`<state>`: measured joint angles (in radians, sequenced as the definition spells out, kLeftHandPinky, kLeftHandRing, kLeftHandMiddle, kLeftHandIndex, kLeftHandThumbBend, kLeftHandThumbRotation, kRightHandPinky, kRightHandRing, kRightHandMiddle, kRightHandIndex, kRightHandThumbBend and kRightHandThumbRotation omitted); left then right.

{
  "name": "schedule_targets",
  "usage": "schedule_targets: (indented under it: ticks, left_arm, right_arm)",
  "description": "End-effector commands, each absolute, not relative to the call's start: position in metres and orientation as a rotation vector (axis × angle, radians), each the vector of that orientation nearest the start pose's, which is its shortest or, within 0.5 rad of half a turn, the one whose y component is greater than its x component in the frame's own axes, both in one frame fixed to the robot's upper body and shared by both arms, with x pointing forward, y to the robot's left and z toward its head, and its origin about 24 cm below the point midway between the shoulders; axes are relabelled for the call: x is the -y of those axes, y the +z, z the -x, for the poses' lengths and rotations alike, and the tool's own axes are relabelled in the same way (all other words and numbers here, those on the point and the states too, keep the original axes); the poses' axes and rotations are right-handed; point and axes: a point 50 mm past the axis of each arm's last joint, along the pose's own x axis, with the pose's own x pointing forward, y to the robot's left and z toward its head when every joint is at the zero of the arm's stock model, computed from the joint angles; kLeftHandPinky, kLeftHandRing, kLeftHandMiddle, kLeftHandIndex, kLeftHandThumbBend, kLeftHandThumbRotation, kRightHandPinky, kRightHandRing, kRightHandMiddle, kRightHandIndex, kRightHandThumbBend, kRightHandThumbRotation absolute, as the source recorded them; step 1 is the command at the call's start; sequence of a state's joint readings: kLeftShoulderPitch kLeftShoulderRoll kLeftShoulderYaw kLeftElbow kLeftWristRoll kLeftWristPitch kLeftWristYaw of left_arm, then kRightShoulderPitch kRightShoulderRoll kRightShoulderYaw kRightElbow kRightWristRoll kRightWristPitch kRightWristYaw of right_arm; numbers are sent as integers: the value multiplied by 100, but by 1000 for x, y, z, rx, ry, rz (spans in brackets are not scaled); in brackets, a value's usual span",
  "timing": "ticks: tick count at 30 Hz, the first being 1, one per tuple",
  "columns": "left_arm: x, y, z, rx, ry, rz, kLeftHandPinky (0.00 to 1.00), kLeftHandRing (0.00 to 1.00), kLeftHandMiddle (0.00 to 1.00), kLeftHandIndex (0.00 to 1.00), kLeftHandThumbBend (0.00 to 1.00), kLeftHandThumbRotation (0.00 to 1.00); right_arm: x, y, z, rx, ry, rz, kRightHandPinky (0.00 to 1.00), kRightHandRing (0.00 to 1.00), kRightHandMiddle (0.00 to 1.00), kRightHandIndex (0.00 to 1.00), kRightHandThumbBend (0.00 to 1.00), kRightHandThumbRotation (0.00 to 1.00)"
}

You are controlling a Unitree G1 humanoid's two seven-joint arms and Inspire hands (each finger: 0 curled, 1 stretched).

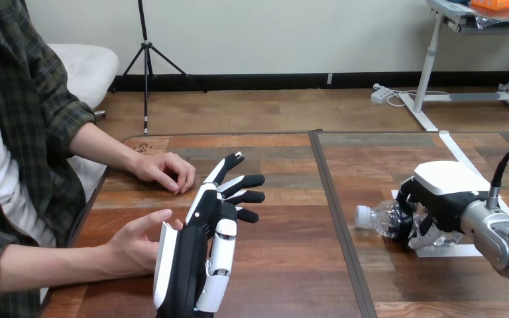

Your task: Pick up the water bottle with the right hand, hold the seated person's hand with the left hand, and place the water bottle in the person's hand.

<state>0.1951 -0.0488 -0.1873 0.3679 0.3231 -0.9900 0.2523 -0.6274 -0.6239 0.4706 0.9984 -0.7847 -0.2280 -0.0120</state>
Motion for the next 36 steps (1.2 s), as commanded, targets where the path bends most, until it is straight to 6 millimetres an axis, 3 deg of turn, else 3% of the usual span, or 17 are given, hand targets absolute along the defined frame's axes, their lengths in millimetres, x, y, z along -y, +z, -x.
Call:
schedule_targets:
  ticks: [1, 36]
  left_arm:
    - [-89, 24, -185, 528, -80, -38, 56, 68, 75, 87, 6, 100]
    - [-89, 23, -180, 520, -74, -39, 55, 67, 73, 87, 4, 100]
  right_arm:
    - [247, 54, -353, -178, 345, 1574, 61, 67, 70, 65, 79, 0]
    - [241, 46, -350, -145, 337, 1466, 49, 57, 62, 58, 80, 0]
